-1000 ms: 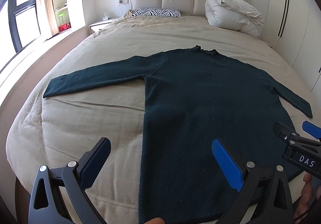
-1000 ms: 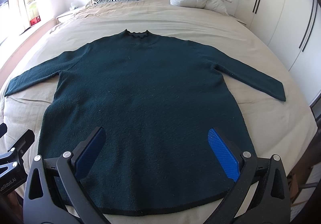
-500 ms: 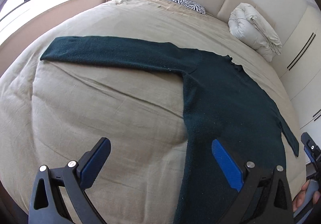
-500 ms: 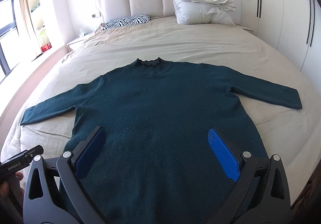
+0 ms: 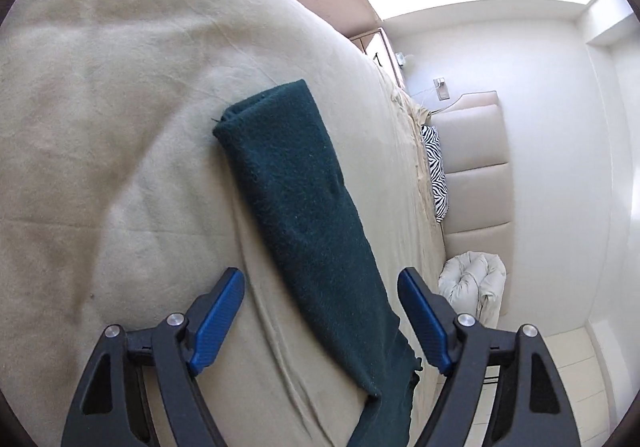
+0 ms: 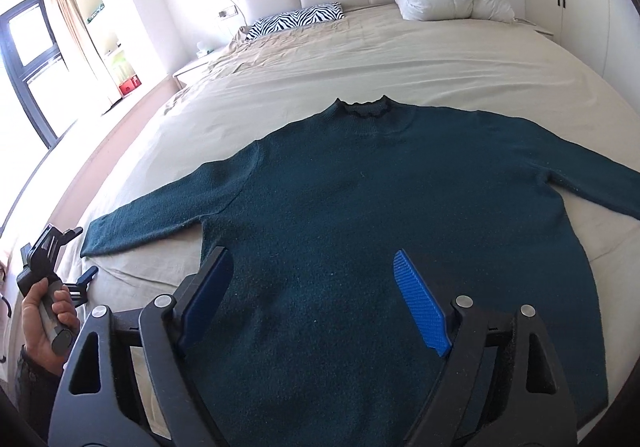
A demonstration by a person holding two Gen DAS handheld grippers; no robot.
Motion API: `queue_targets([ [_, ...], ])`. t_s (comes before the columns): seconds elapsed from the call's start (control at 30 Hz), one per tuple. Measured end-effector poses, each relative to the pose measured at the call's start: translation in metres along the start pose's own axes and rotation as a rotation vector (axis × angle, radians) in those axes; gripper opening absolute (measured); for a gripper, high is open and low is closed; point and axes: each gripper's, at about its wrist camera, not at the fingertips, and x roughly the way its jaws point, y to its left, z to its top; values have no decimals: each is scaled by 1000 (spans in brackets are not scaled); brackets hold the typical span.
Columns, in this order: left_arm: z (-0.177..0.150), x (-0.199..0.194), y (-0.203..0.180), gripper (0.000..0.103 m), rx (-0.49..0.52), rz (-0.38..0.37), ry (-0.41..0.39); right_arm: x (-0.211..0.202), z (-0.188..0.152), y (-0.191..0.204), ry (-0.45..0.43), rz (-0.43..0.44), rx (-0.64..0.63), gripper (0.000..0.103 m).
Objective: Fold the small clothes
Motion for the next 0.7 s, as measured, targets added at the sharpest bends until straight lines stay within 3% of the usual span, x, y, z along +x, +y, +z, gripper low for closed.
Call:
queue_targets([
  [0.17,18,13,-6,86,-35,2,-81,25,3,7,35,53,23,67],
  [0.27,29,22,-12,83,-27,23,-119,29,3,2,32,64,32,63],
  [0.33,36,32,-16,58,4,47,-132,31,3,-4,29,72,42,63],
  [0.37,40,40,-20,28,24,60,-111,32,3,-8,28,76,50,63],
  [0.4,41,49,-26,7,51,82,-85,33,4,-14,28,77,59,63],
  [0.43,38,55,-36,8,105,108,-79,34,4,-18,28,78,67,61],
  [0.57,-14,75,-120,8,521,180,-70,38,5,-47,31,81,117,57],
  [0.7,-156,97,-193,8,1181,248,-66,48,9,-82,49,124,207,56],
])
